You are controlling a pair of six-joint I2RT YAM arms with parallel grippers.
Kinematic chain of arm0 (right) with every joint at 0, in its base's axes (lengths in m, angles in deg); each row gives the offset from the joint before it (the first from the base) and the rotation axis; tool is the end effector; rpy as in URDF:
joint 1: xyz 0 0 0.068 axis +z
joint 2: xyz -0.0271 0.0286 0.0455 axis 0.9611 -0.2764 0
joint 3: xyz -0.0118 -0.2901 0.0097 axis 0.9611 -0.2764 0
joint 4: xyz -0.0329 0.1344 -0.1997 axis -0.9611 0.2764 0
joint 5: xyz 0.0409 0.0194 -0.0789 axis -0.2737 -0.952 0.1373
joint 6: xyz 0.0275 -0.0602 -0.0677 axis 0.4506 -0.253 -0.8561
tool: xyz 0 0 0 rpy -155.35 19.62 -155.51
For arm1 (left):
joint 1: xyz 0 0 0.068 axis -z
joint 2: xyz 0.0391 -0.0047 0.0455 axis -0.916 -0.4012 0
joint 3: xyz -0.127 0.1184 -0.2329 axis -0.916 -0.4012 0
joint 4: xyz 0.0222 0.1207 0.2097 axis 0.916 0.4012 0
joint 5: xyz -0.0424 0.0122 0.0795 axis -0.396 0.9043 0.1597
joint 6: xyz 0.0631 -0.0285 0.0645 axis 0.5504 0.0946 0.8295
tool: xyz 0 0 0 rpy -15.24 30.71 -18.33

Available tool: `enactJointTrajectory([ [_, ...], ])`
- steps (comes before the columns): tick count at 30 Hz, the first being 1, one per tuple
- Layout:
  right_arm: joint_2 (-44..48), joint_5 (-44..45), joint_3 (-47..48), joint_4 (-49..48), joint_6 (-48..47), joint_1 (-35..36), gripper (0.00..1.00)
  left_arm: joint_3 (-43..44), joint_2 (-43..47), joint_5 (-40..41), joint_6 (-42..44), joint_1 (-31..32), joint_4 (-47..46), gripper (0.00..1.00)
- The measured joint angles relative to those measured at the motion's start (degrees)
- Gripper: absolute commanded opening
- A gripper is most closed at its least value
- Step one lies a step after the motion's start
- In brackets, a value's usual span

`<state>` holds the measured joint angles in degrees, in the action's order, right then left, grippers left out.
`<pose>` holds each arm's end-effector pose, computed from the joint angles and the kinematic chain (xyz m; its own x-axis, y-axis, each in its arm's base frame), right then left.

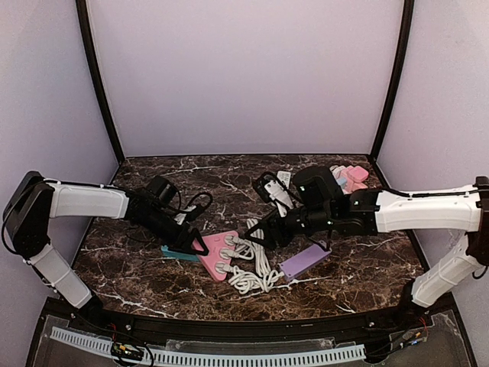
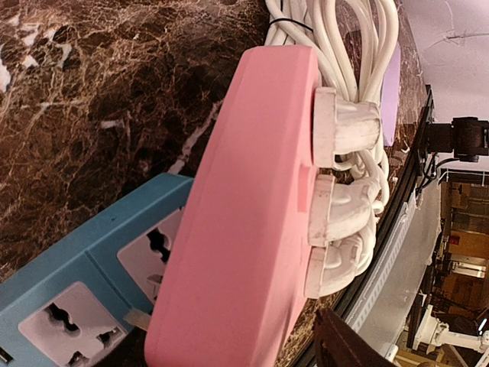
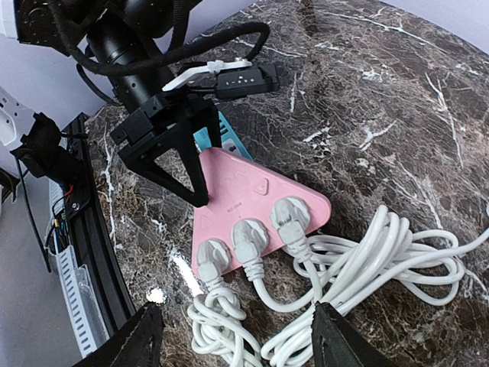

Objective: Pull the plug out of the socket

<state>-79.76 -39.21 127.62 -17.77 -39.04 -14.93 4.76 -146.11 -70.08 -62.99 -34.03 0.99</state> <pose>0.1647 0.3002 0.2632 -0.5286 -0.3233 -0.7849 -0.7957 0.5107 0.3256 0.2263 -0.2045 0.1706 -0.8784 0.3361 -0.3396 0.4778 0.6136 -0.6286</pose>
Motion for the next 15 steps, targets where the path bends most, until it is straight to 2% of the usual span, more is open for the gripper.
enactJointTrajectory([
  [8, -7.5, 0.0, 6.1, 1.8, -1.6, 0.6, 0.58, 0.3, -0.3, -1.9, -0.3, -0.6, 0.0, 0.57],
  [15, -16.1, 0.5, 13.2, 5.3, -5.4, 0.6, 0.49, 0.4, -0.4, -2.4, -0.2, -1.3, -0.1, 0.43],
])
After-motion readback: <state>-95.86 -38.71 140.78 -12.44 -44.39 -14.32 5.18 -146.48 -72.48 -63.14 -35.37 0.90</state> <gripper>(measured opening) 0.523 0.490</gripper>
